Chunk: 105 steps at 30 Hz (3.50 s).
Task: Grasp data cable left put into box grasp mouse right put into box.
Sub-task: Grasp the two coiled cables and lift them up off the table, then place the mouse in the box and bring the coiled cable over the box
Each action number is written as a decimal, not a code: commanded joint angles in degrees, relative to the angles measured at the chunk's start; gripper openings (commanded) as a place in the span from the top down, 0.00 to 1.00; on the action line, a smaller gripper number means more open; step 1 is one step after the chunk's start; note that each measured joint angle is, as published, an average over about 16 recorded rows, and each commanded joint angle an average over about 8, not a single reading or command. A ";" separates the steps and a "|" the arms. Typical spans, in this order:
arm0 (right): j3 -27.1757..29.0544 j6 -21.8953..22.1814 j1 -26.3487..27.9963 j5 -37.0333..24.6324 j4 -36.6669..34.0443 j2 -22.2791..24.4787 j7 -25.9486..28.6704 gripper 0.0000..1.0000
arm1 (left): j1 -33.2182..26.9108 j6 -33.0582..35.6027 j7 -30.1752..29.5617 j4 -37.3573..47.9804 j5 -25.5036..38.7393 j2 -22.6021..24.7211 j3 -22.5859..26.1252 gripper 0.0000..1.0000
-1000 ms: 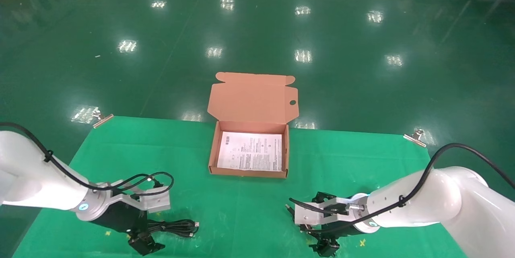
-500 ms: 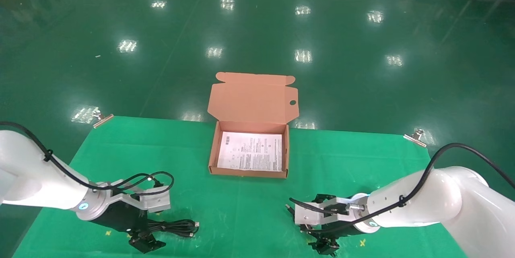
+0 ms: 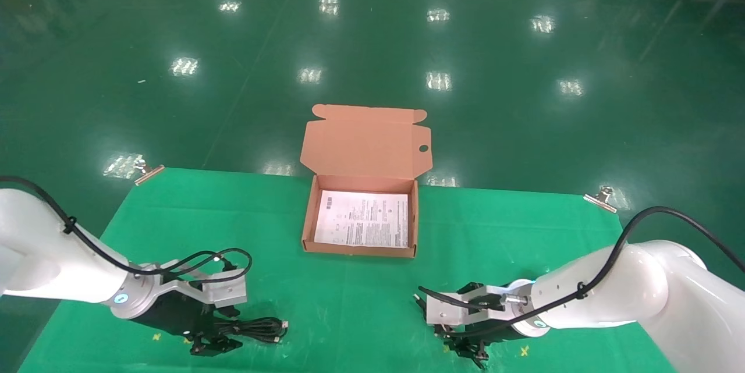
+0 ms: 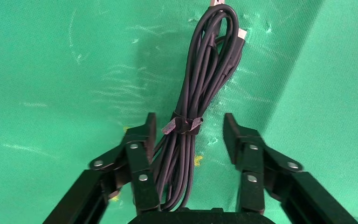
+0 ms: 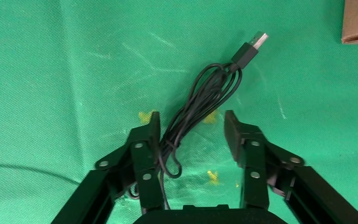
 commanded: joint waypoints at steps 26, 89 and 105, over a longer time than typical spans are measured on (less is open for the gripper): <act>1.30 -1.31 1.37 1.00 1.81 2.96 2.64 1.00 | -2.43 1.73 1.51 -0.93 0.34 -2.42 0.20 1.00; 1.54 21.98 22.10 15.52 -3.52 -12.07 -0.83 1.00 | -17.59 -20.56 -25.55 -43.26 21.64 -14.37 1.57 1.00; -8.06 26.05 17.56 21.32 -4.01 -12.06 6.68 1.00 | -16.84 -19.99 -29.81 -47.12 24.34 -15.45 1.97 1.00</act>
